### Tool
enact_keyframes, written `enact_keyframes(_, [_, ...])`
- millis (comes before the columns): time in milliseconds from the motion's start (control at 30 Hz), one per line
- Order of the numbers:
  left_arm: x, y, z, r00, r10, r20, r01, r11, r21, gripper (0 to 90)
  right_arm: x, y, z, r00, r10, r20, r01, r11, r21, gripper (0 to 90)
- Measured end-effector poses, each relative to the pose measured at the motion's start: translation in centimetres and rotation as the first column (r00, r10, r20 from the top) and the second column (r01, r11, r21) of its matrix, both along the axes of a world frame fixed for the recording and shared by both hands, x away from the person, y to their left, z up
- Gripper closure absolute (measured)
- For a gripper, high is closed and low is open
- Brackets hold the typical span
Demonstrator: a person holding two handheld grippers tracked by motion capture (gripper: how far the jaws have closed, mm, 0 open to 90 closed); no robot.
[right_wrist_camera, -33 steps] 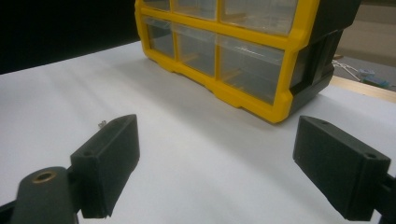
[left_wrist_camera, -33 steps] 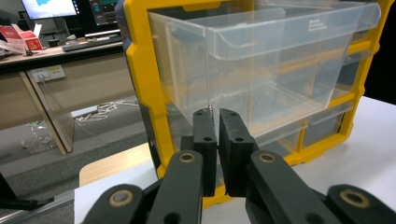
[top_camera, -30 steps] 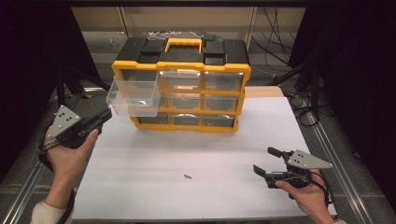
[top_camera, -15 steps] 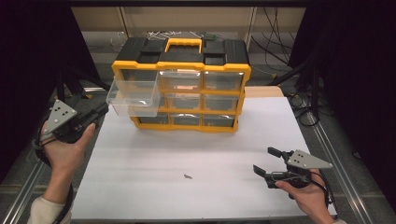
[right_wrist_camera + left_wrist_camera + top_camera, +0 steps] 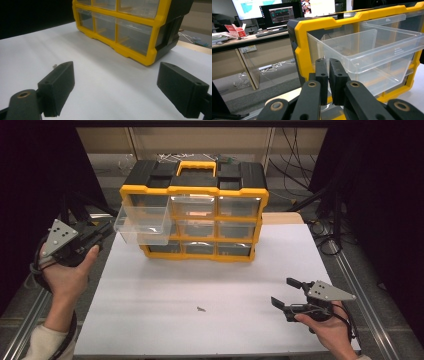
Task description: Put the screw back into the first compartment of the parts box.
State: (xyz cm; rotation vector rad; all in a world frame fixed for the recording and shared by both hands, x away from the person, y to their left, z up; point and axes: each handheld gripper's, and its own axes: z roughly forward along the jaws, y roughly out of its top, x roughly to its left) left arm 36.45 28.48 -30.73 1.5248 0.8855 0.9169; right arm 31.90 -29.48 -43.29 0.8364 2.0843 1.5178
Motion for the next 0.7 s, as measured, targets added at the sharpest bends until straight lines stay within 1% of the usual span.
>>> enact_keyframes(167, [0.1,0.0,0.5,0.9999,0.002,0.013,-0.002,1.0,-0.005,85.6,0.0,0.0,0.0,1.0,0.003,-0.003,-0.003,1.0,0.0,15.5])
enact_keyframes(367, [0.2,0.0,0.9,0.9998,0.01,0.016,-0.01,0.9999,-0.003,85.6,0.0,0.0,0.0,1.0,0.003,-0.002,-0.003,1.0,0.0,15.5])
enact_keyframes(400, [0.3,0.0,1.1,0.9997,0.011,0.022,-0.011,0.9999,-0.008,85.6,0.0,0.0,0.0,1.0,0.002,-0.002,-0.002,1.0,0.0,15.5])
enact_keyframes(567, [0.4,-0.1,1.6,0.9995,0.009,0.029,-0.009,1.0,-0.001,85.5,0.0,0.0,0.0,1.0,0.002,-0.001,-0.002,1.0,-0.002,15.5])
enact_keyframes(700, [0.4,-0.2,1.9,0.9992,0.01,0.04,-0.01,0.9999,-0.003,85.6,0.0,0.0,0.0,1.0,0.002,-0.002,-0.002,1.0,-0.001,15.5])
